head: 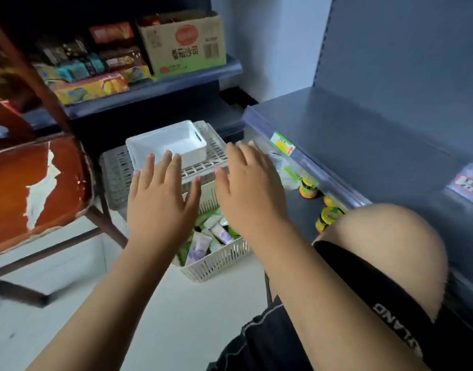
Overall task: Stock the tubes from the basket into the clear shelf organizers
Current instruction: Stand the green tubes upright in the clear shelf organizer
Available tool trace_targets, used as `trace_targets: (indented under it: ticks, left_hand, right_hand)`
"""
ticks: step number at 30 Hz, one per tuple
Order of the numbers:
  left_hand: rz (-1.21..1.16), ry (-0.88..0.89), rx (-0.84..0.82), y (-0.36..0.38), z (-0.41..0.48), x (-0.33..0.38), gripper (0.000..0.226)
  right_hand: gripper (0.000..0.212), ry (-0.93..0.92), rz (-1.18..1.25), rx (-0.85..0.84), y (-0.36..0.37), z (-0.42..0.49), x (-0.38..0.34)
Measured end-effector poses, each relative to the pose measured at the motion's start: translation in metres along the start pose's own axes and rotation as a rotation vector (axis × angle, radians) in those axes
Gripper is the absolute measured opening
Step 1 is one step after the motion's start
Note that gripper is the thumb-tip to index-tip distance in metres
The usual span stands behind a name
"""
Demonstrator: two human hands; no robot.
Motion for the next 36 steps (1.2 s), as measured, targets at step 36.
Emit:
trace_targets:
  ticks: [36]
  left_hand:
    - [-0.331,-0.828,-0.717,0.451,0.088,-0.173,0.023]
  right_hand:
    - [0.039,0.785,0.25,-1.239,0.459,0.02,0.203]
Point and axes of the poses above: each hand's wrist, its own z-axis towards the middle knuckle, its own y-axis out of the palm, x = y × z, the point moved 10 cm from there along z, towards the middle knuckle, and after that the axes turned 9 degrees about -x, right-handed, at the moved point
